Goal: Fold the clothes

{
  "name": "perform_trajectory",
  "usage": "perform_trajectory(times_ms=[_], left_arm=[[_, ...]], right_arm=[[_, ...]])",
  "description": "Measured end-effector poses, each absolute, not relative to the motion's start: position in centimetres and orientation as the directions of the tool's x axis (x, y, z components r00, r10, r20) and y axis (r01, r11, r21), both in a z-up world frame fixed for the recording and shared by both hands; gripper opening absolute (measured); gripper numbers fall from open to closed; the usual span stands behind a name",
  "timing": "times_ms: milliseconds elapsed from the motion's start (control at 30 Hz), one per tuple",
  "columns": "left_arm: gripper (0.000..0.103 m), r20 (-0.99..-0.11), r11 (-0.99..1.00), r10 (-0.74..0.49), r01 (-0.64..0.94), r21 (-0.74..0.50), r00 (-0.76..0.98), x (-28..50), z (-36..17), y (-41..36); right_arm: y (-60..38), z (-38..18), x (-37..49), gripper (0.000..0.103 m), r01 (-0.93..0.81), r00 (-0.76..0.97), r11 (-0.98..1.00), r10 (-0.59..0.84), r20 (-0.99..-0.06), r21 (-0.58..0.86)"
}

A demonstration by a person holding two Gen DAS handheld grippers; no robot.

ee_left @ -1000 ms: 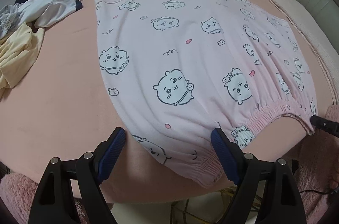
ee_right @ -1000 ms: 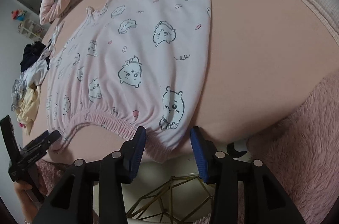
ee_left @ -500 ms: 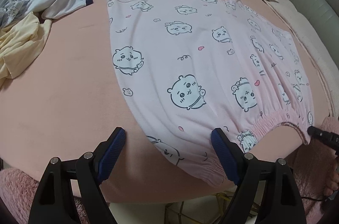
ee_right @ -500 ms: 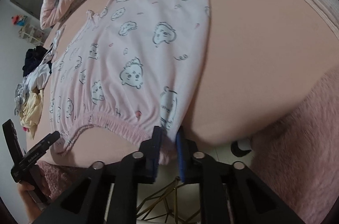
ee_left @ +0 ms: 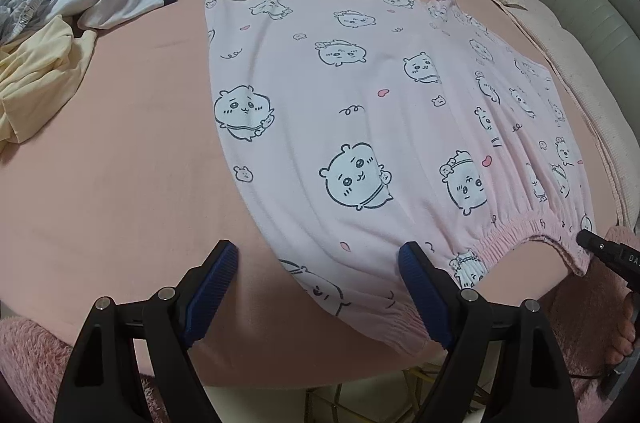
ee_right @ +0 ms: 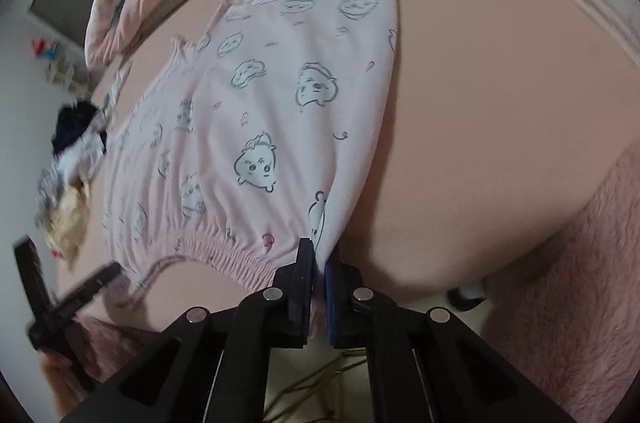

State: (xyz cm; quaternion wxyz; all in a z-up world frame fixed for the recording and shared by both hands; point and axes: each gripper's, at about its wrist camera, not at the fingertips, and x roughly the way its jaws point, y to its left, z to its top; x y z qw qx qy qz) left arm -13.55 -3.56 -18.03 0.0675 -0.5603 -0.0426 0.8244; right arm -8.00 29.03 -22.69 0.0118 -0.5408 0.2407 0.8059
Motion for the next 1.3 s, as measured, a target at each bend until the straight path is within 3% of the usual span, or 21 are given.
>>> perform_trajectory(times_ms=[200,433,667,833,1000,1300], left_arm=[[0.083,-0.911,-0.985,0.171,-0.045,-0.167,-0.375,-13.5,-17.7,-4.2],[0.083,-0.896,-0.976,0.209,-0.027,-0.216,-0.391,-13.7,-17.2,-4.8],[0.083,-0.864,-0.952,0.302,-0.074,-0.299,-0.403,-14.1,-16.5,-3.8],[0.083,-0.835,-0.928,0.369,-0.115,-0.354,-0.408,-14.4,-15.8,-3.0],[0.082,-0.819,-0.891,0.444,-0.272,-0.362,-0.364,-16.4,-14.3,1.6],[0.075,-0.894,-0.901,0.362,-0.345,-0.263,-0.264,-18.4,-16.8,7.4]], right_arm=[[27.6,-20.7,-11.9,0.003,-0.226,-0.441,-0.876,-0.298,-0.847,0.426],[20.7,-16.4,-16.3,0.003,0.011,-0.459,-0.912,-0.37,-0.808,0.411],[17.2,-22.9,-13.0,0.004,0.071,-0.284,-0.917,-0.396,-0.873,0.393],[20.6,-18.7,-11.4,0.018,0.05,-0.356,-0.825,-0.542,-0.762,0.563],[23.5,-16.9,-9.2,0.018,0.046,-0.453,-0.865,-0.464,-0.761,0.5],[26.6,-20.5,-7.1,0.018,0.004,-0.398,-0.934,-0.329,-0.856,0.357]])
